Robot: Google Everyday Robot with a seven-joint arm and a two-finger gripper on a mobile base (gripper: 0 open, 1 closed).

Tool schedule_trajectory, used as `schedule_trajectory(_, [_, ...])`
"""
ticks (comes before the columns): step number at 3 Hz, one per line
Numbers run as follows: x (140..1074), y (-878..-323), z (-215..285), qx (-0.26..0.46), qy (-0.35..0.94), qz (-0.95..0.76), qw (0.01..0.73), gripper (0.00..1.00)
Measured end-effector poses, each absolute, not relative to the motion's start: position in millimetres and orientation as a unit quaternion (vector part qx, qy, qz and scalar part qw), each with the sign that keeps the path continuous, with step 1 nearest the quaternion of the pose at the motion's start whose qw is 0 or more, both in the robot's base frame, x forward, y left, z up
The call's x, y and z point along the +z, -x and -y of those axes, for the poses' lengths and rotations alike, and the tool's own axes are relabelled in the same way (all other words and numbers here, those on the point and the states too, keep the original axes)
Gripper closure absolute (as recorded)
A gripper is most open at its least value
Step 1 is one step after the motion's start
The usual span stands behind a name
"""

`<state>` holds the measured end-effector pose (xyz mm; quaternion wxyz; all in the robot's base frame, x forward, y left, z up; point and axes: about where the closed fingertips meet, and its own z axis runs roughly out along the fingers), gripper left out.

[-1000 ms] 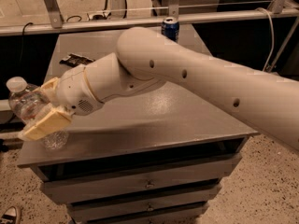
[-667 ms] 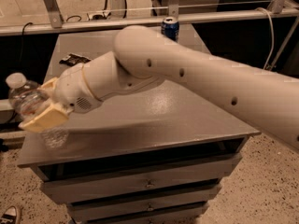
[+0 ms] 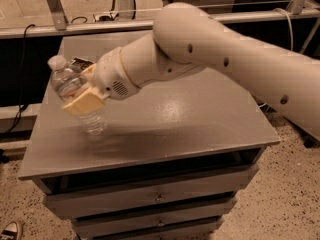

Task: Knock water bottle over

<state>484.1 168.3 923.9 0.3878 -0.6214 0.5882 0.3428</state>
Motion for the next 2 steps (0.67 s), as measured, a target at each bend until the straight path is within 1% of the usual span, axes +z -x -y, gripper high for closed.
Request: schedule_trajectory(2, [921, -542, -57, 0.213, 0.650, -0.645, 0.342, 1.00])
